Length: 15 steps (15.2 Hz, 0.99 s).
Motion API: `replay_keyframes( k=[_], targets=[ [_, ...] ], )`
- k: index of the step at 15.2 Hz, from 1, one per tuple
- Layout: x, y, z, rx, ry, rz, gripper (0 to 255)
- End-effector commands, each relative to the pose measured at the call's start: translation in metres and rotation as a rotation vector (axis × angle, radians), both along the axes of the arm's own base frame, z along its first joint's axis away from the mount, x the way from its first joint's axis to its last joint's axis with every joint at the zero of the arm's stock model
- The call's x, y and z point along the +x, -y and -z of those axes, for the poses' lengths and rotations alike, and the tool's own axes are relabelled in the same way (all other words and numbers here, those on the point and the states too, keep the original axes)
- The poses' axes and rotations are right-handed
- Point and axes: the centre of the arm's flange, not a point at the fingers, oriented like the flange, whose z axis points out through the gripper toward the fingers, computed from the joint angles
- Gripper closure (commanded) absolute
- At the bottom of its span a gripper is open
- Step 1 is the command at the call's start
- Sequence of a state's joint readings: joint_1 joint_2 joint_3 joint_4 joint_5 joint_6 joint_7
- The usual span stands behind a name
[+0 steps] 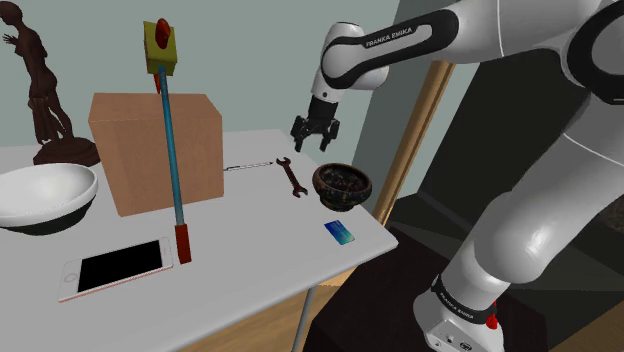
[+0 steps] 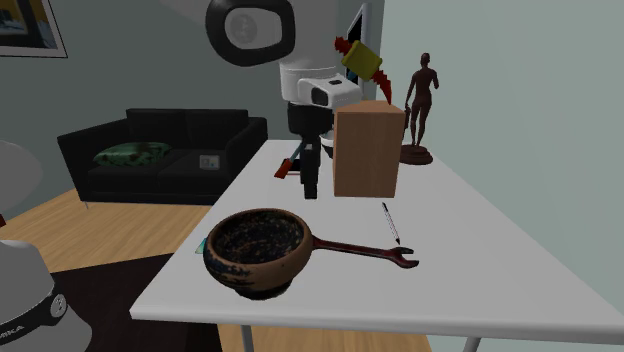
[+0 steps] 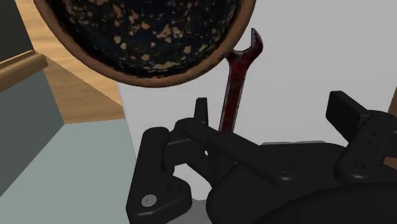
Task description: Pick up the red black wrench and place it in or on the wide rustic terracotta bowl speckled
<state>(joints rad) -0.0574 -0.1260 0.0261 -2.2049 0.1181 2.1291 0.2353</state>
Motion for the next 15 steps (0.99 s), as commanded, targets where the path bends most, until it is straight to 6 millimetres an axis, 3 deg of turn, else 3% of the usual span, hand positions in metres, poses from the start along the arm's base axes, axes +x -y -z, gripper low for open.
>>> replay_keyframes(
  k=[1, 10, 15],
  targets=[
    [0.019, 0.005, 0.019, 0.001, -0.011, 0.037, 0],
    [0.093, 0.037, 0.105, 0.008, -0.061, 0.192, 0],
    [0.093, 0.035, 0.132, 0.008, -0.061, 0.192, 0]
  ],
)
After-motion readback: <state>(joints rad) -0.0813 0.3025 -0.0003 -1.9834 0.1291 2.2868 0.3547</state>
